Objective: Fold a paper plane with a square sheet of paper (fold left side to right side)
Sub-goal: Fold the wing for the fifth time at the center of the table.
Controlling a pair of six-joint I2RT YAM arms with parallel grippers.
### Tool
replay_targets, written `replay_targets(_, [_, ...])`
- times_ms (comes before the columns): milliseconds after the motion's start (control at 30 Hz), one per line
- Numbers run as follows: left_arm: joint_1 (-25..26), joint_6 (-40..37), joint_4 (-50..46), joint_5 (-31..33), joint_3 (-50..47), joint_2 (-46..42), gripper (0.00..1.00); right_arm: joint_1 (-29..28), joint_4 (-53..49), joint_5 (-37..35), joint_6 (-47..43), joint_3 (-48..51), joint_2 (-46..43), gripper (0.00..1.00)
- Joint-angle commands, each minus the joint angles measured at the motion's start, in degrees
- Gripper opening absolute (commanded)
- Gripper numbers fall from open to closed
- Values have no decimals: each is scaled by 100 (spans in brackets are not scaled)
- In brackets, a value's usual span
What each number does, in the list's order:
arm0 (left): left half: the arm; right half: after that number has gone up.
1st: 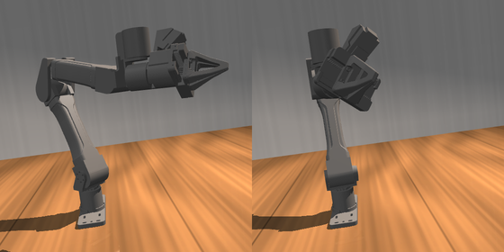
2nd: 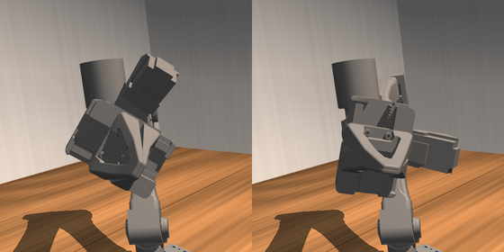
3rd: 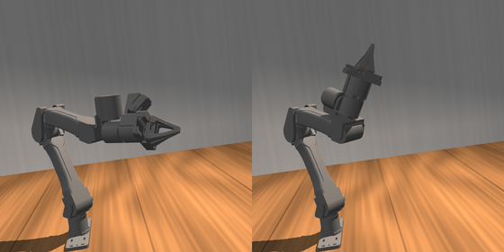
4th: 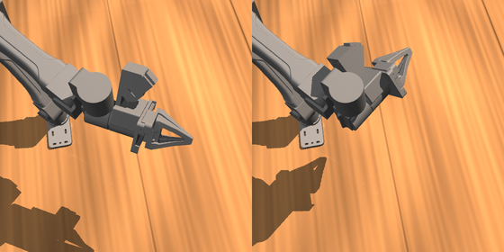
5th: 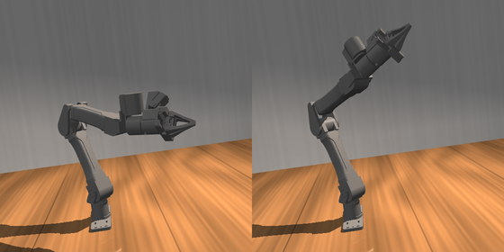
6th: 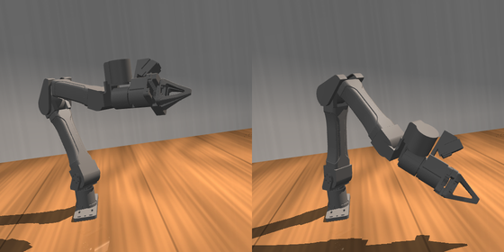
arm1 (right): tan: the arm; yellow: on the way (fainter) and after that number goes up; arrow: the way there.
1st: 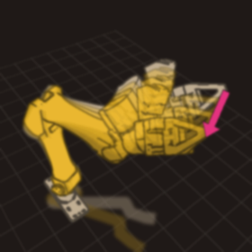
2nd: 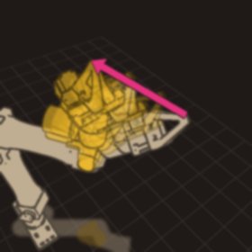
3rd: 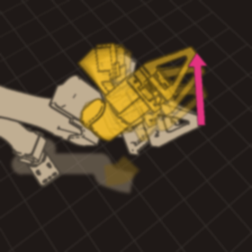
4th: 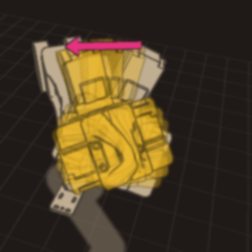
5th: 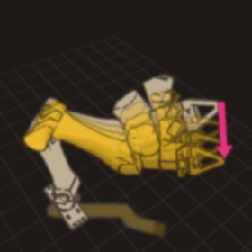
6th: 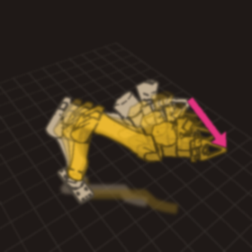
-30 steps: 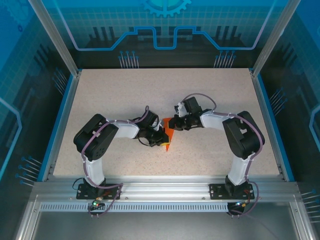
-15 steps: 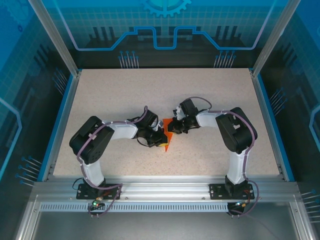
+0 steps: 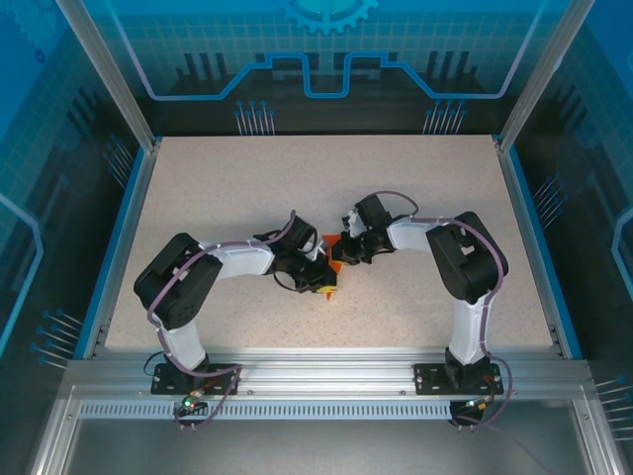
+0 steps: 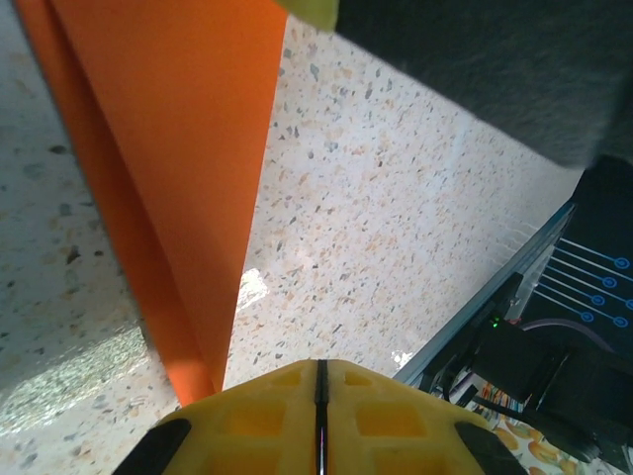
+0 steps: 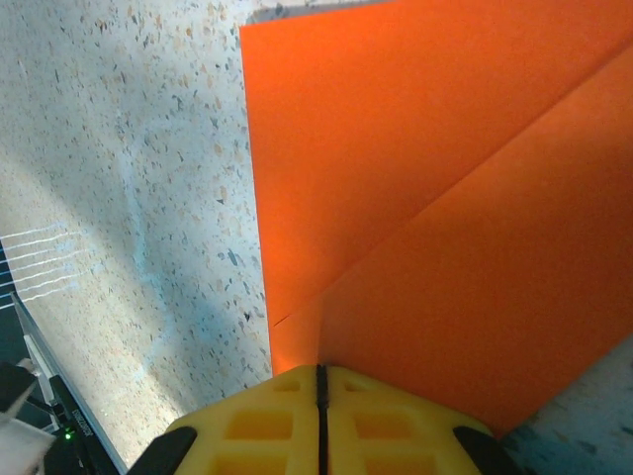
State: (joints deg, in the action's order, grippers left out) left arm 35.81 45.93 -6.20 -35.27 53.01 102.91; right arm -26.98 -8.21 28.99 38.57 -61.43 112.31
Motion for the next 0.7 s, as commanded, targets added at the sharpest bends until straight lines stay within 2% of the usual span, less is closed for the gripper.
replay_targets(0, [29,-174,-171,-98,126,187,10,-60,-449,-279,-102,8,230,8])
replay_targets(667, [31,-49,-138,277,-229,248,10,-58,-764,-466,-253,-74,241,8])
